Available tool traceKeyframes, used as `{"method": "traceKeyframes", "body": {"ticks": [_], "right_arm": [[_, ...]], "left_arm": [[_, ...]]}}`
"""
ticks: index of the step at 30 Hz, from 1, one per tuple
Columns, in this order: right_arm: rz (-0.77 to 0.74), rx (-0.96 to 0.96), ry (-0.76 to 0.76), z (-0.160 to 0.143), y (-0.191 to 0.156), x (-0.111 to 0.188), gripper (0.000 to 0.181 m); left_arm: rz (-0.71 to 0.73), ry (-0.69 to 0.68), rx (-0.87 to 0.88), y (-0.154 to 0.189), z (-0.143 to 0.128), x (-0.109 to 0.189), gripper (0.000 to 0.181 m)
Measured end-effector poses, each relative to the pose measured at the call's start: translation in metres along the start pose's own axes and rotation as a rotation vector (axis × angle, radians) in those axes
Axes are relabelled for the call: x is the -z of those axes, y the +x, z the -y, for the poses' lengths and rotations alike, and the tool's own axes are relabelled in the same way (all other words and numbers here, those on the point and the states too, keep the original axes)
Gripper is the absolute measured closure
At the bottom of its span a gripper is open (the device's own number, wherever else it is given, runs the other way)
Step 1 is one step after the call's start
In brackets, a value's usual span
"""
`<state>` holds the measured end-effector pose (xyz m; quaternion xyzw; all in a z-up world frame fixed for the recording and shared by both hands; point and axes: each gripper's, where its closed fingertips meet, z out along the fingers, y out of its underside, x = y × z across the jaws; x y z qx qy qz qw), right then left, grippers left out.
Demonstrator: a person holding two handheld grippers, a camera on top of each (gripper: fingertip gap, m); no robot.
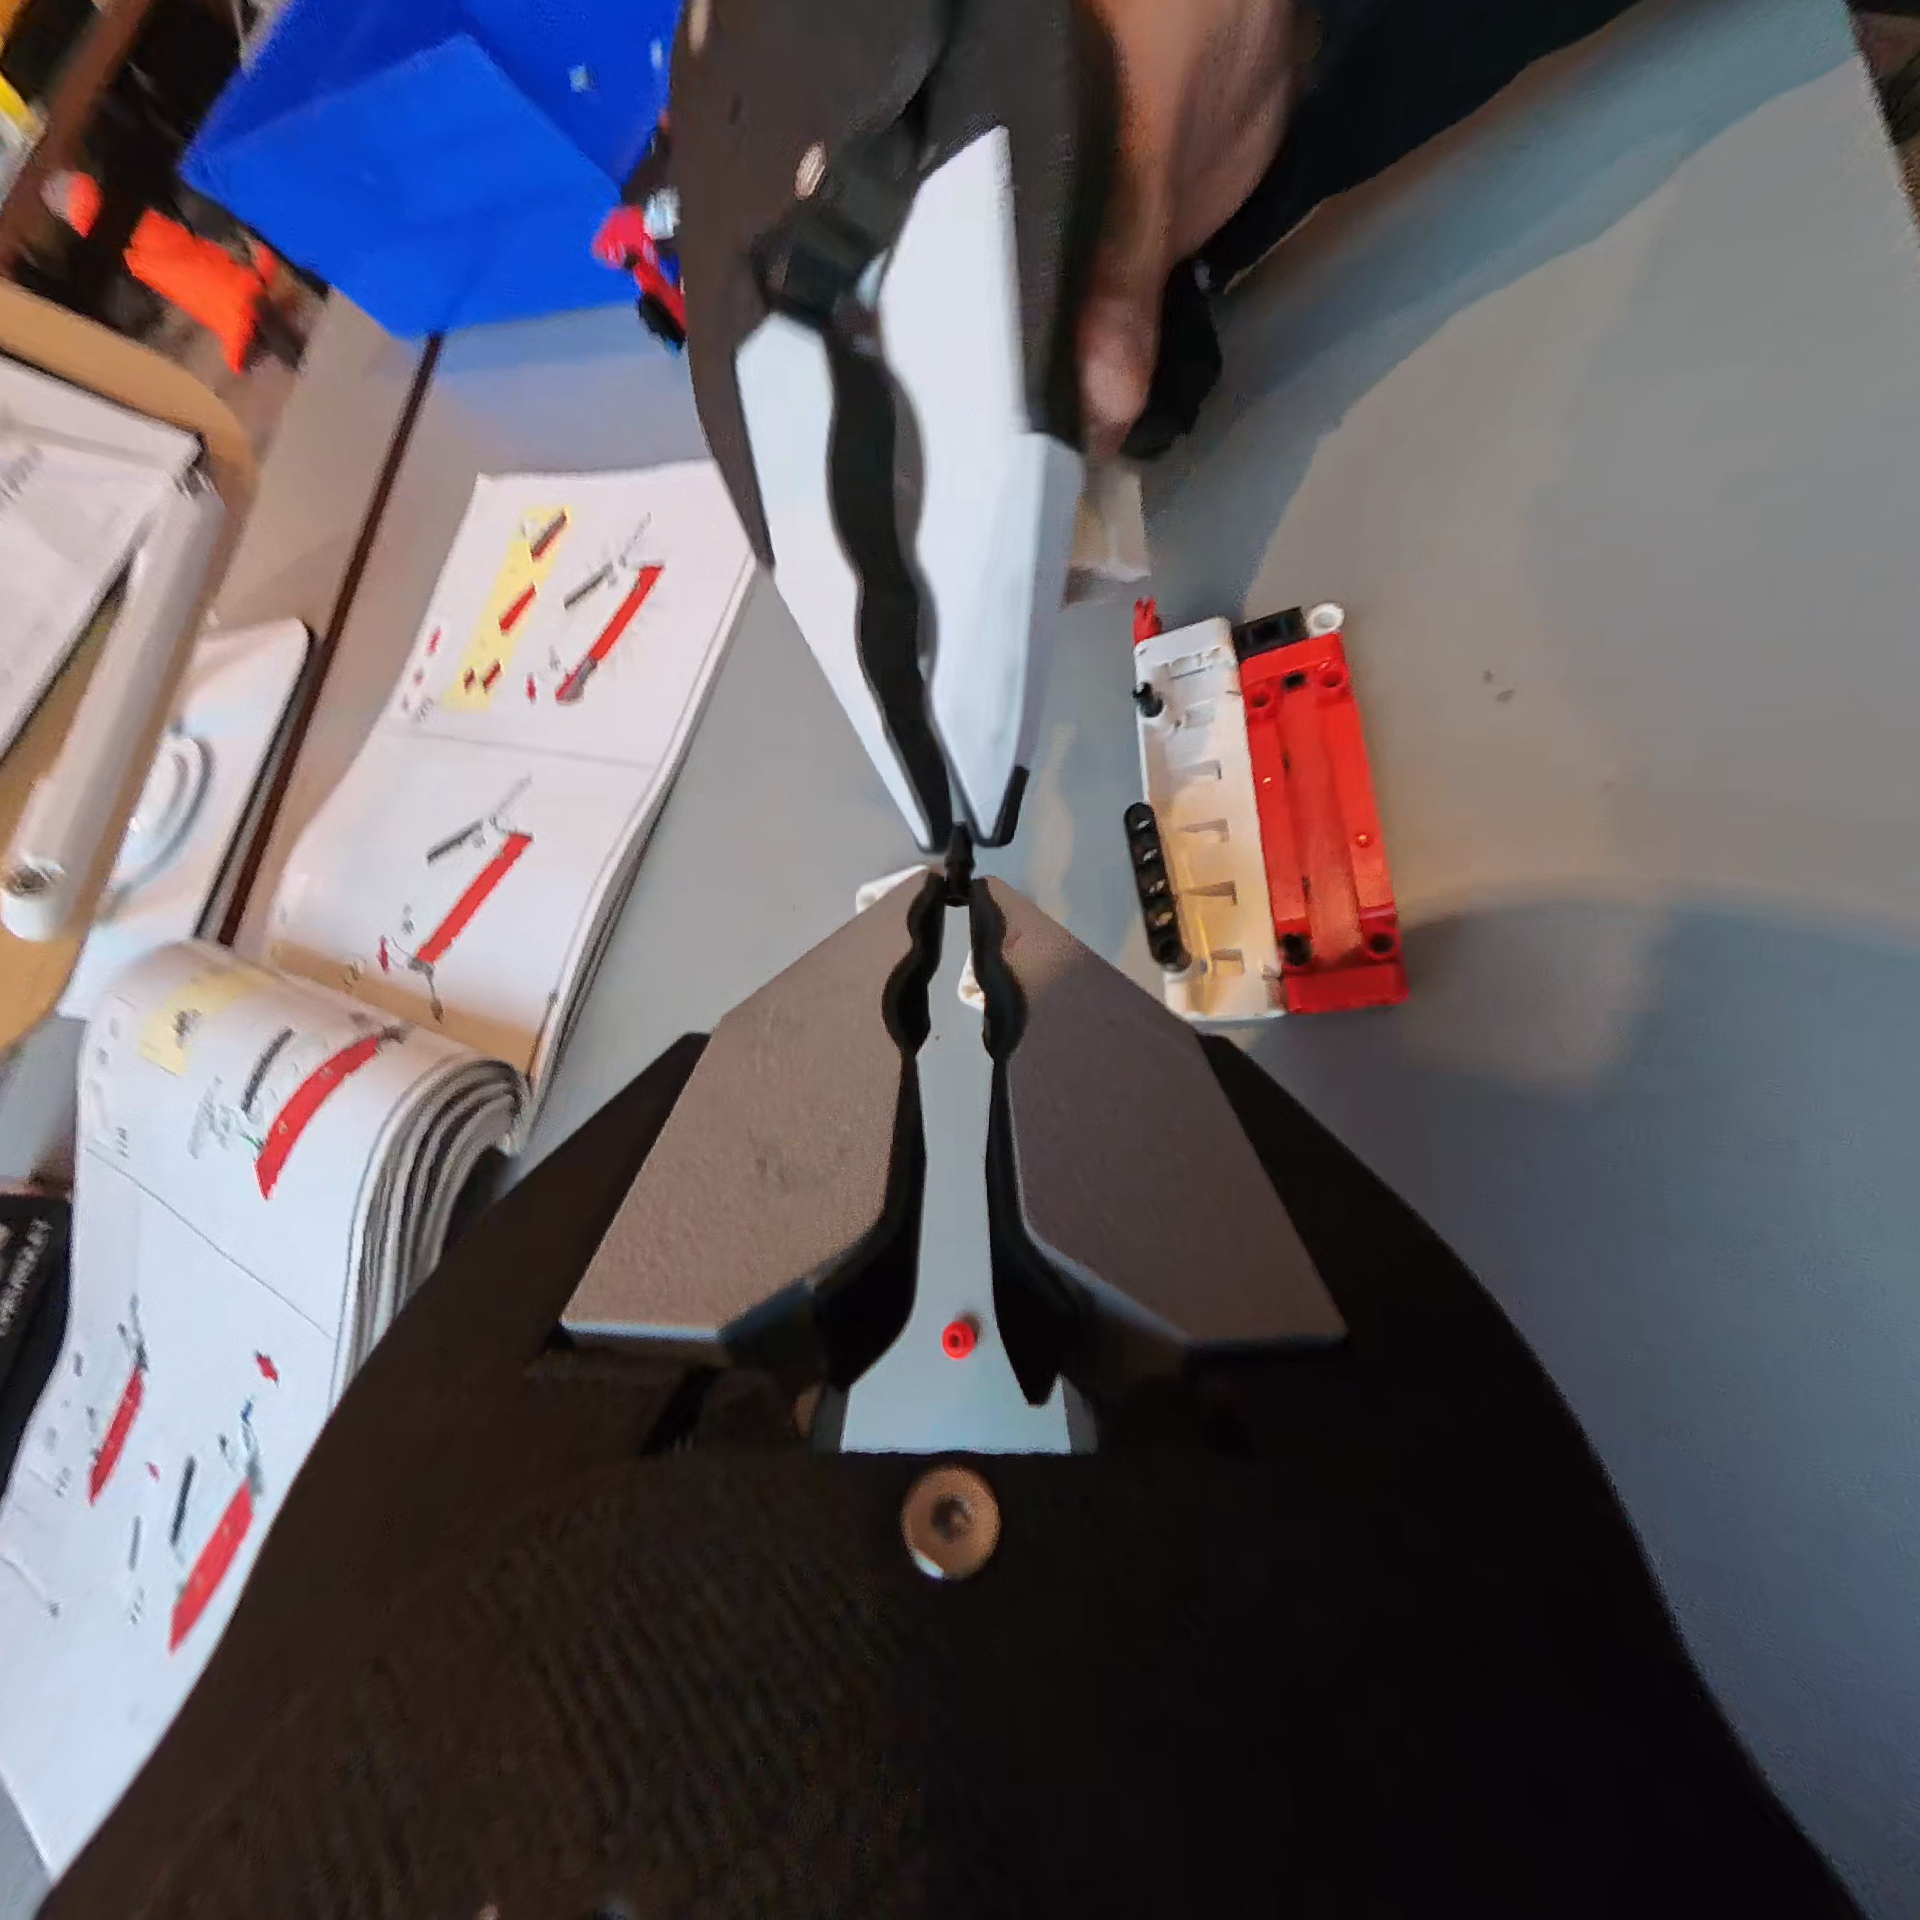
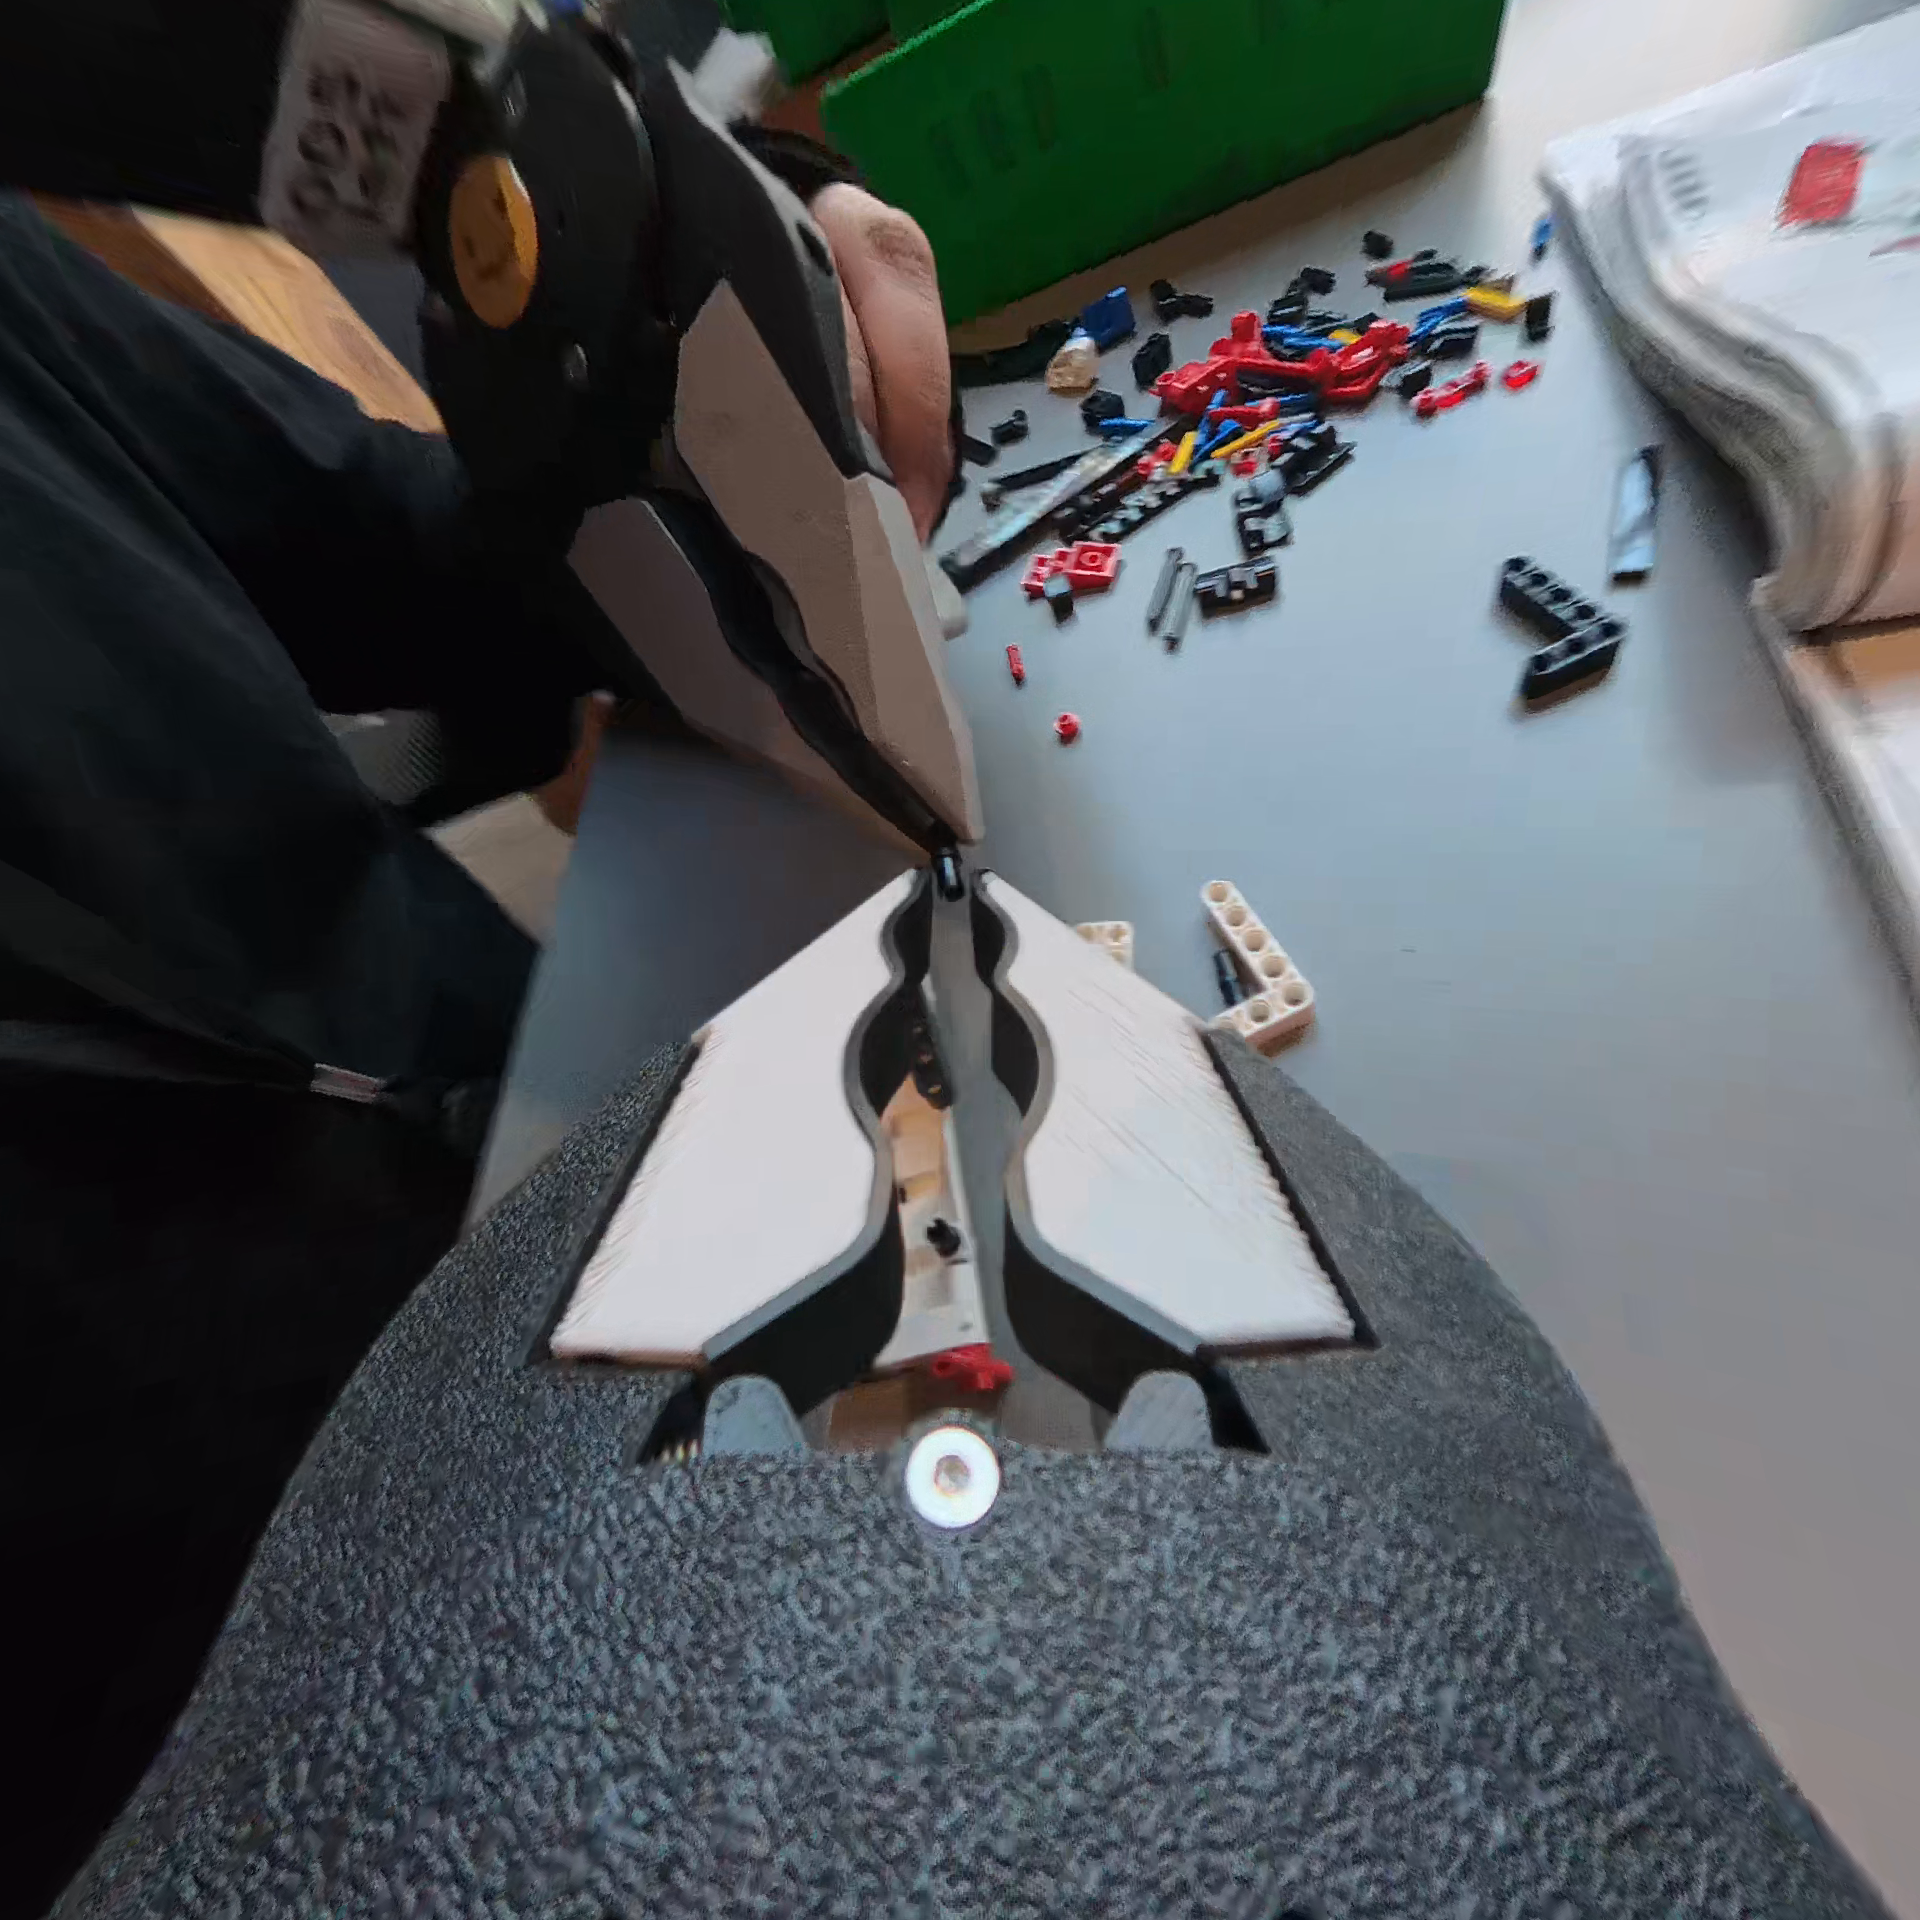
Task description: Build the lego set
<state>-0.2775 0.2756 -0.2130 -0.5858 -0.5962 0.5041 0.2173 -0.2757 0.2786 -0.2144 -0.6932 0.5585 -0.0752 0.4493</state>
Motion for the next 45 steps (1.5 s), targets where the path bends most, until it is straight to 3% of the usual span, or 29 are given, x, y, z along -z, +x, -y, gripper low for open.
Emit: {"method": "traceKeyframes", "body": {"ticks": [6, 13, 25, 31, 37, 40, 45], "right_arm": [[-0.386, 0.581, -0.181, -0.003, 0.013, 0.0, 0.171], [-0.48, 0.694, -0.24, -0.005, 0.017, 0.0, 0.177], [-0.479, 0.574, -0.164, -0.004, 0.027, -0.003, 0.177], [-0.385, 0.392, -0.021, 0.003, 0.026, -0.002, 0.177], [-0.269, 0.207, 0.053, 0.004, 0.021, -0.001, 0.177], [-0.189, 0.081, 0.079, 0.006, 0.018, 0.001, 0.177], [0.008, -0.197, 0.198, 0.02, 0.011, 0.012, 0.177]], "left_arm": [[-0.144, -0.115, 0.201, 0.001, -0.009, -0.005, 0.18], [-0.169, -0.171, 0.209, -0.003, -0.002, -0.005, 0.18], [-0.139, -0.129, 0.298, -0.012, 0.002, -0.012, 0.18], [-0.109, 0.009, 0.374, -0.019, 0.008, -0.01, 0.18], [-0.115, 0.124, 0.486, -0.027, 0.011, -0.005, 0.161], [-0.13, 0.2, 0.424, -0.022, 0.017, 0.004, 0.16], [0.017, 0.176, 0.198, -0.021, 0.014, 0.006, 0.155]]}}
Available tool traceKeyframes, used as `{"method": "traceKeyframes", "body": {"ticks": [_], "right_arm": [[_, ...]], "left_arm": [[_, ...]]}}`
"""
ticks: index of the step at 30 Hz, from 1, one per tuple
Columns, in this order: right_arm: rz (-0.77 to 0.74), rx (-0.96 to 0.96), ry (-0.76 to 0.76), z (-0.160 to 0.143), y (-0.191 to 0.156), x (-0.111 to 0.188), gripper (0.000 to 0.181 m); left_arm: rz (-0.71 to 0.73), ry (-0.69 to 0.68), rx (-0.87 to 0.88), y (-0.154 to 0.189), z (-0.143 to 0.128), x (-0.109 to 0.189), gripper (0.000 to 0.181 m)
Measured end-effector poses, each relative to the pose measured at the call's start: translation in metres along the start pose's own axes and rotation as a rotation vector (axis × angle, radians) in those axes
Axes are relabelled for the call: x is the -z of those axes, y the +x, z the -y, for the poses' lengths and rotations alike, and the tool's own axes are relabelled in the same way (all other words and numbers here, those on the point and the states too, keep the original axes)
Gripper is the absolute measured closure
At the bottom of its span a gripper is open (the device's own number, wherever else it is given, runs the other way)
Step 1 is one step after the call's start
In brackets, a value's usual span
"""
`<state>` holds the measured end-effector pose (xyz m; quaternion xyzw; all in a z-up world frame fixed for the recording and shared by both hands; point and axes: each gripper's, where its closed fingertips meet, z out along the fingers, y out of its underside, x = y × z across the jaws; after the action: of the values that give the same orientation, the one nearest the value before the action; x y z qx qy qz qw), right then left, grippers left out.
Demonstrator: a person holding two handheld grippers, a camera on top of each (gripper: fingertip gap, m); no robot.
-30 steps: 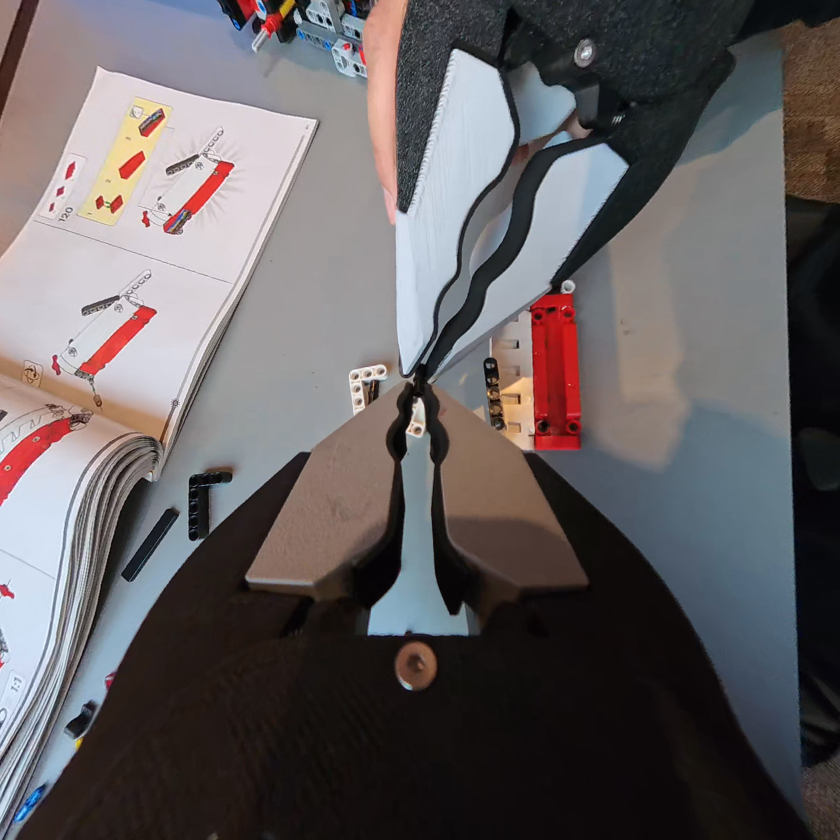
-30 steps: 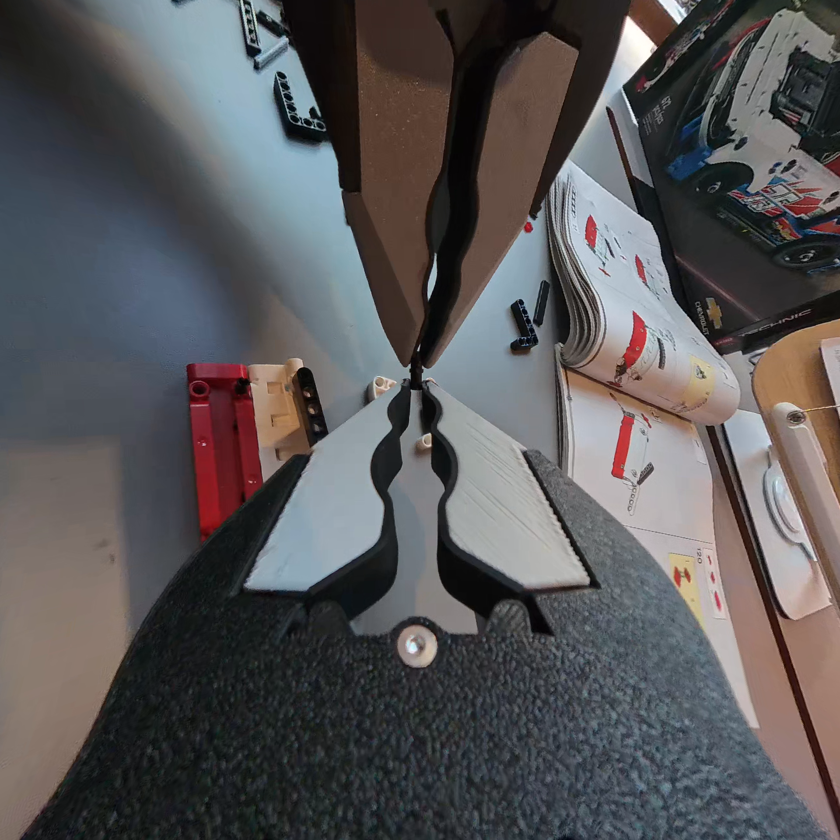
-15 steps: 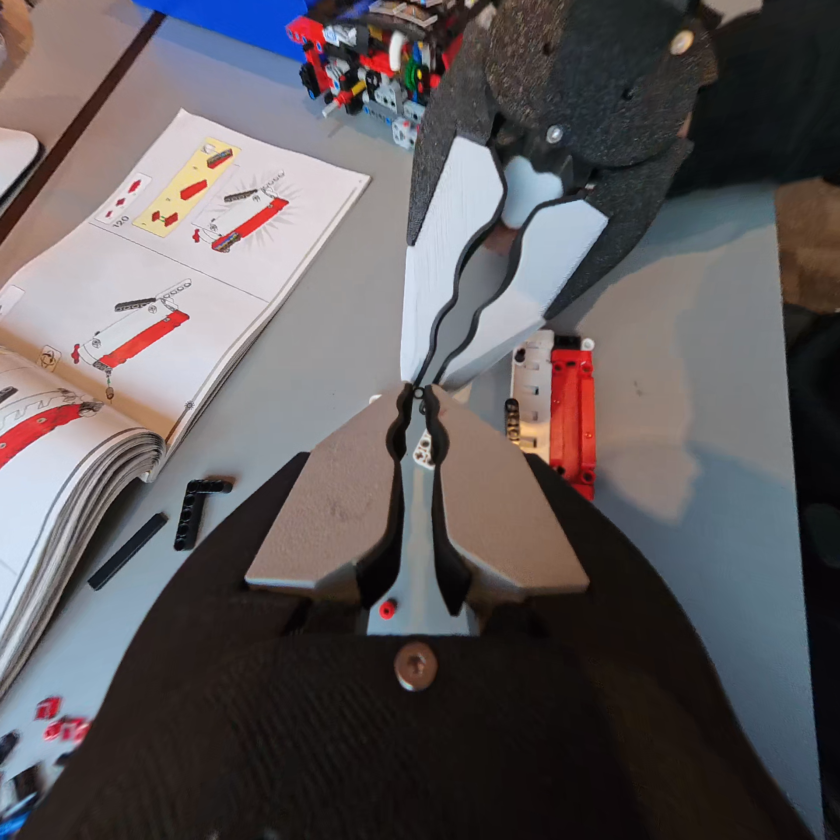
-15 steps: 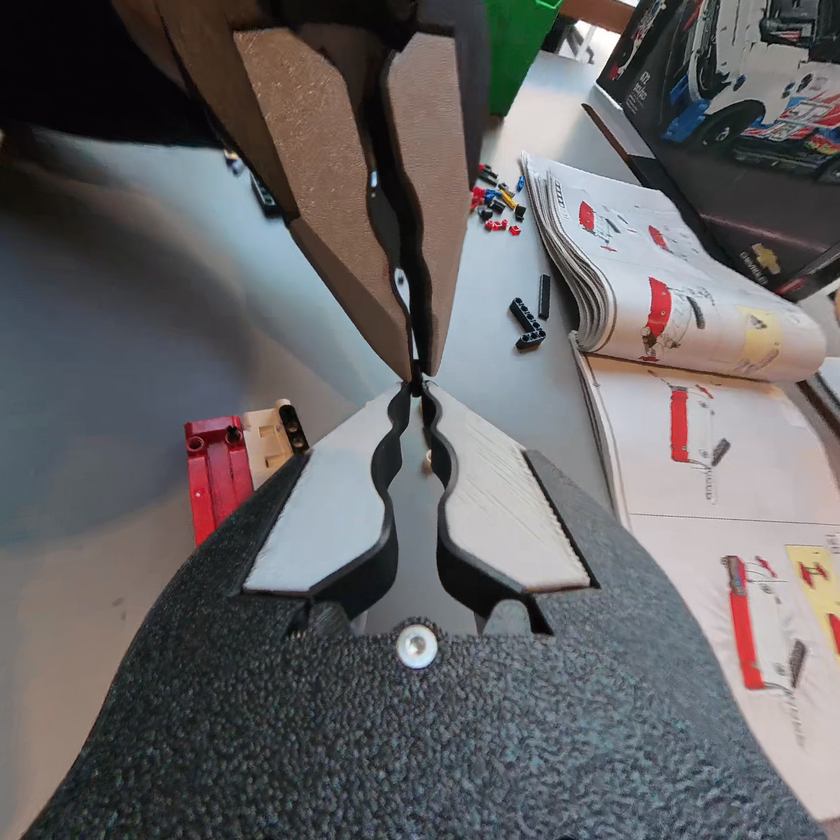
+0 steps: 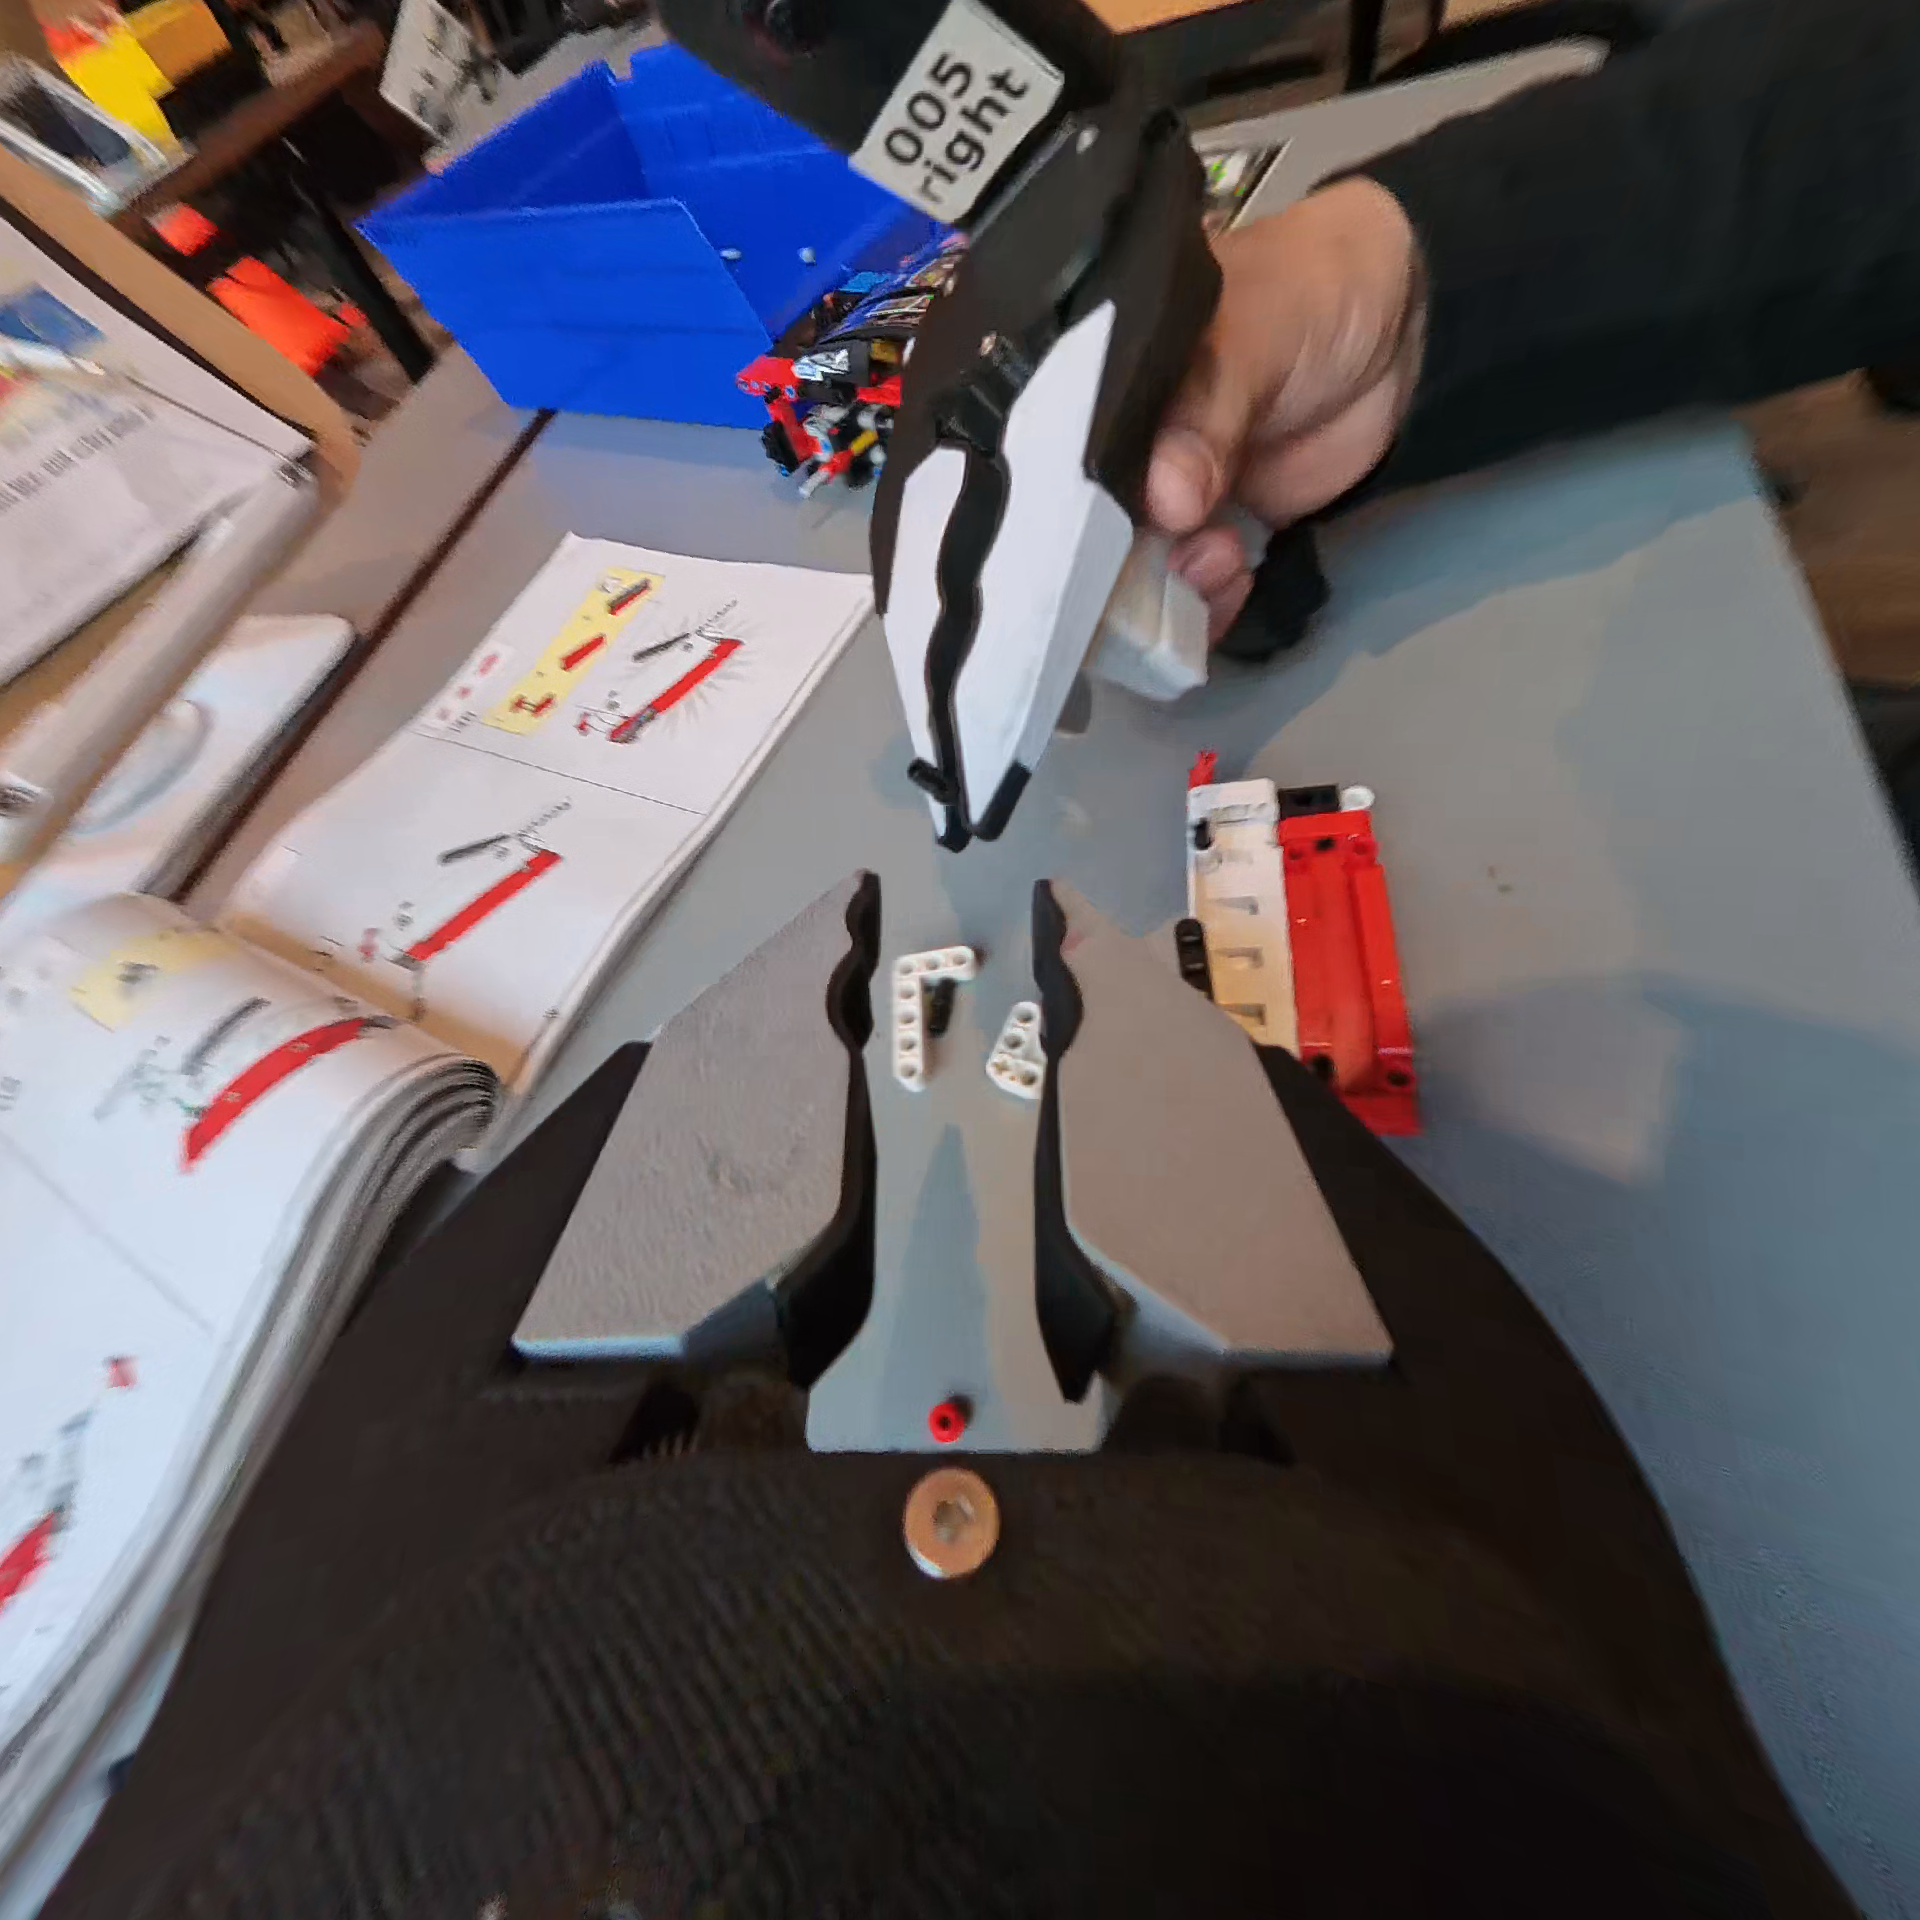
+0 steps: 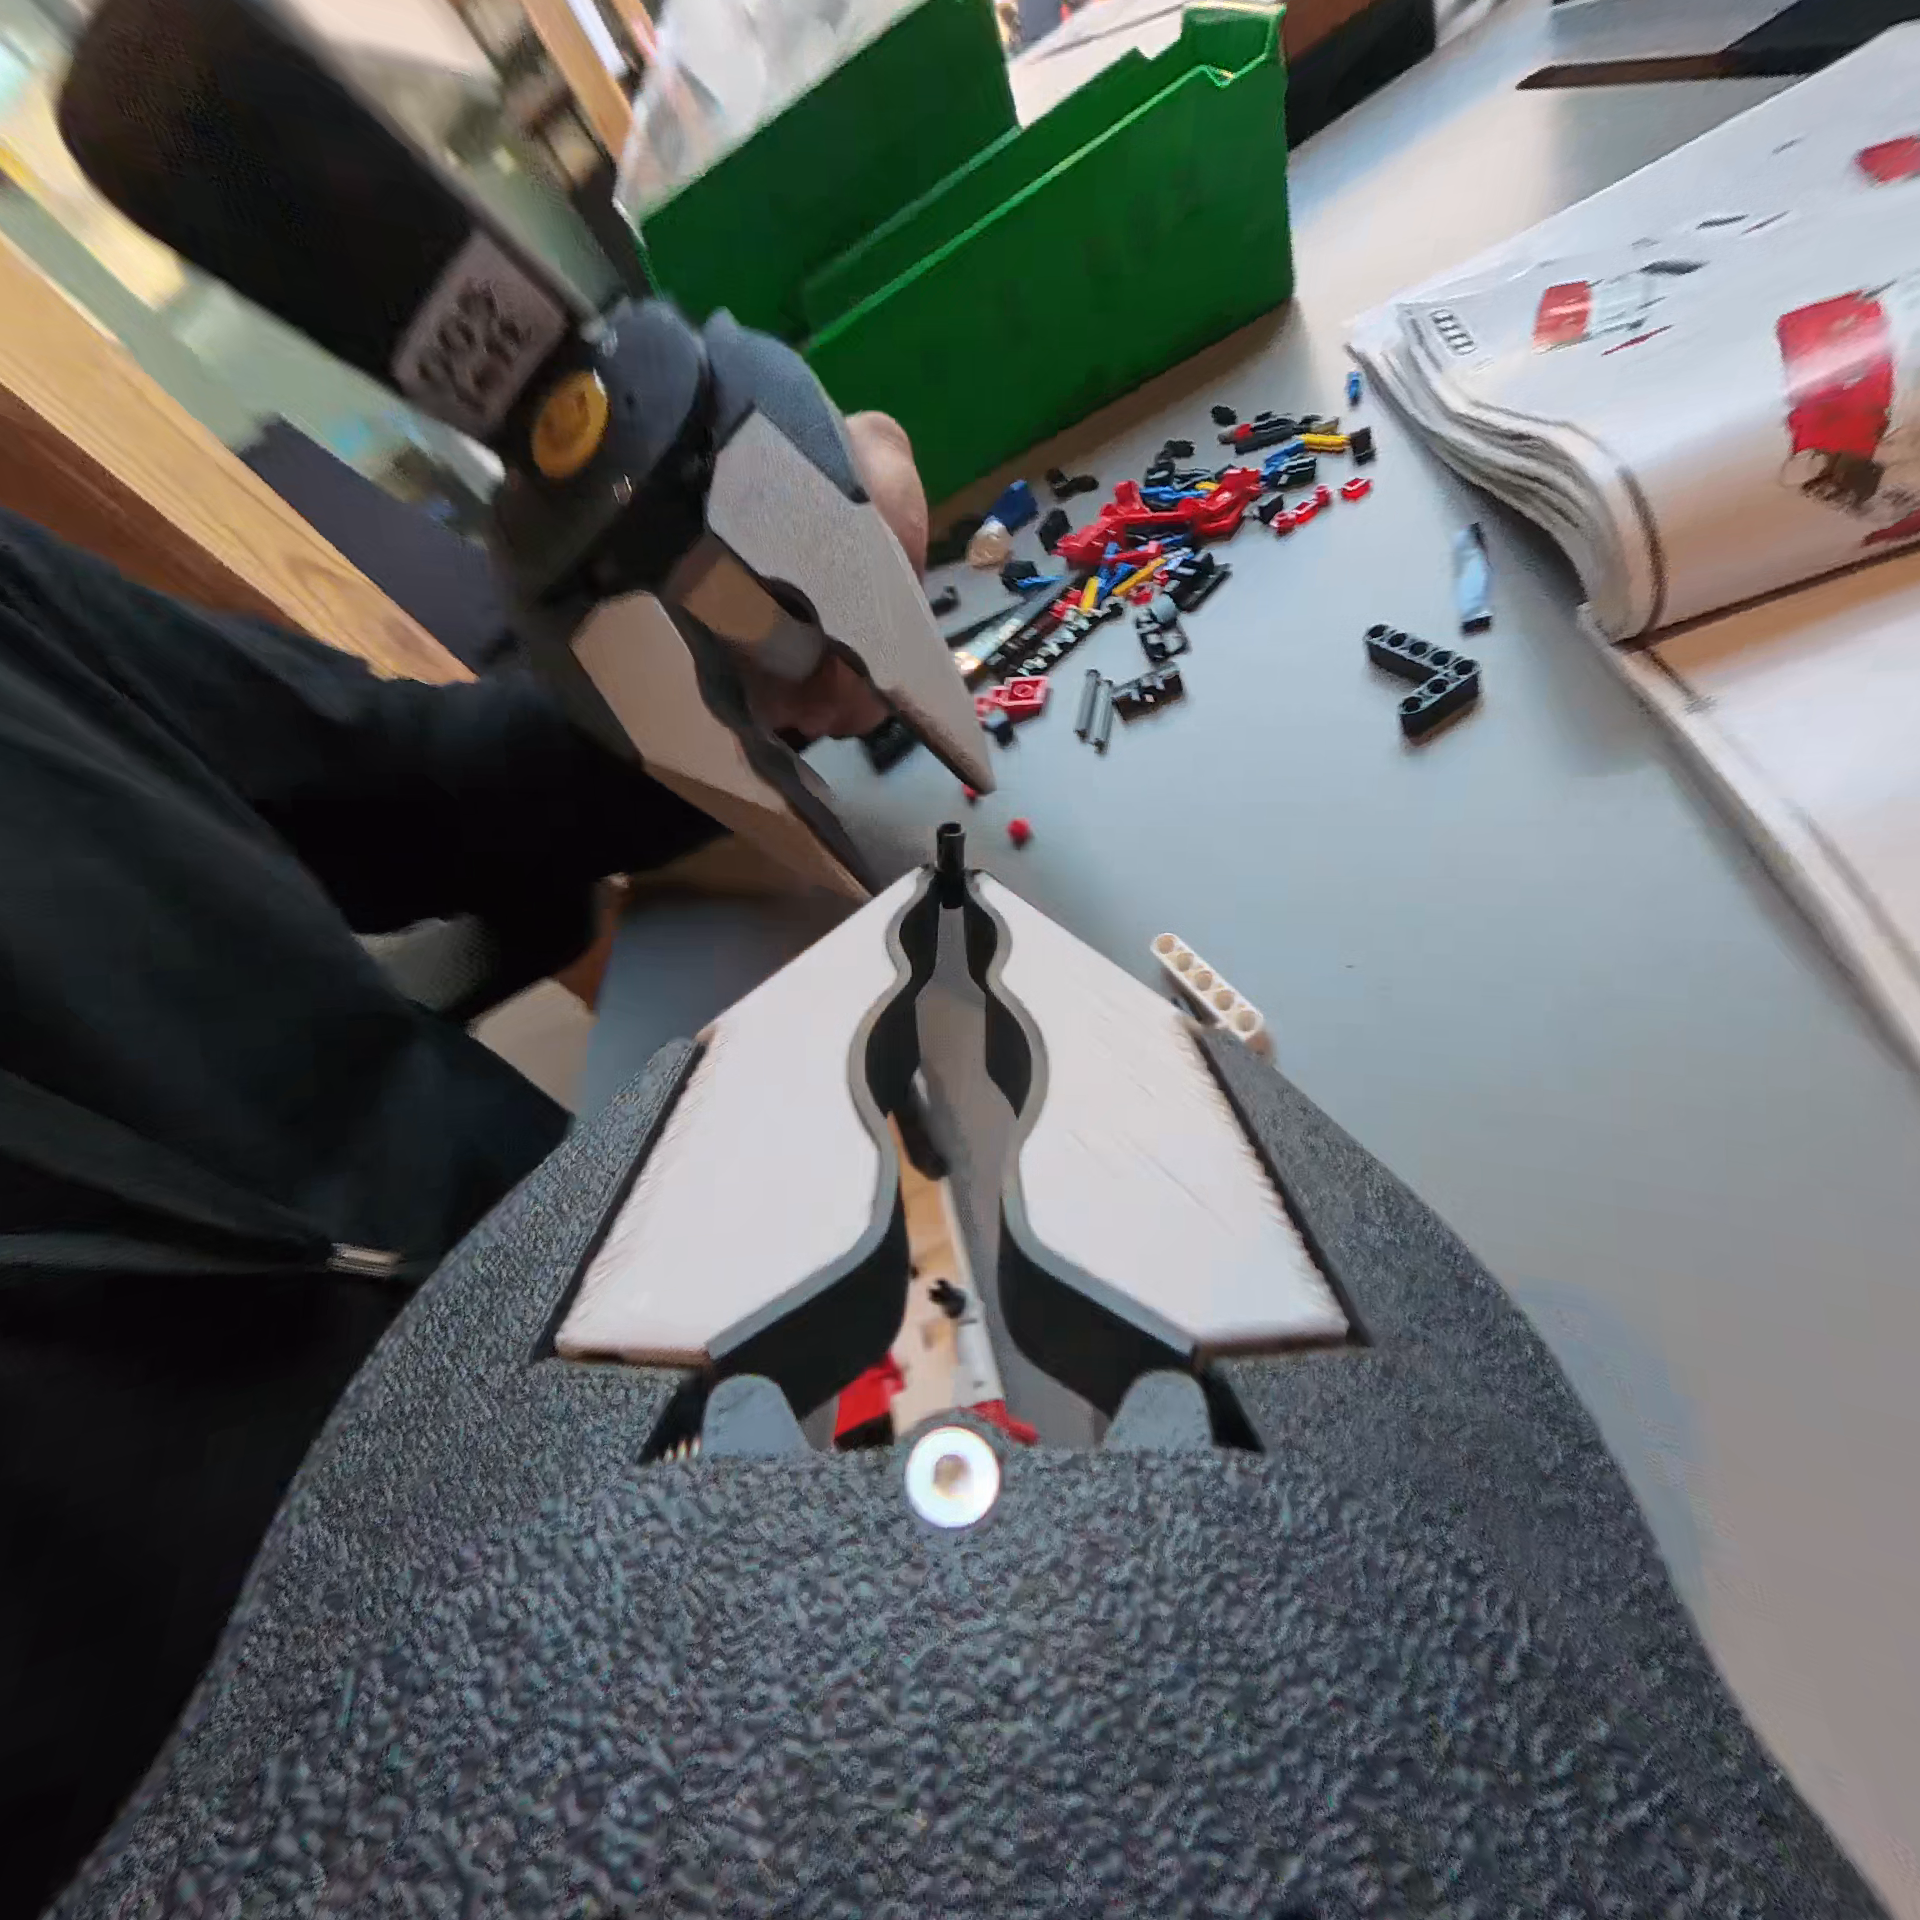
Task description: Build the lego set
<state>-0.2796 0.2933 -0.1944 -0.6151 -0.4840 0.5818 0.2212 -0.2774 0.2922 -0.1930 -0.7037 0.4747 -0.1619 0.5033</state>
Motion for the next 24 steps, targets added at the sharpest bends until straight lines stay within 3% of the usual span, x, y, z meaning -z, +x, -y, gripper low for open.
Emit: {"method": "traceKeyframes", "body": {"ticks": [6, 15, 24], "right_arm": [[0.196, -0.26, 0.029, 0.0, -0.014, 0.001, 0.177], [0.257, -0.293, -0.035, -0.011, -0.024, -0.004, 0.177], [0.262, -0.293, -0.063, -0.016, -0.024, -0.006, 0.177]], "left_arm": [[0.114, -0.019, -0.249, 0.005, 0.008, -0.002, 0.152], [0.15, -0.062, -0.415, 0.016, 0.006, -0.007, 0.159], [0.128, -0.063, -0.416, 0.02, 0.002, -0.009, 0.165]]}}
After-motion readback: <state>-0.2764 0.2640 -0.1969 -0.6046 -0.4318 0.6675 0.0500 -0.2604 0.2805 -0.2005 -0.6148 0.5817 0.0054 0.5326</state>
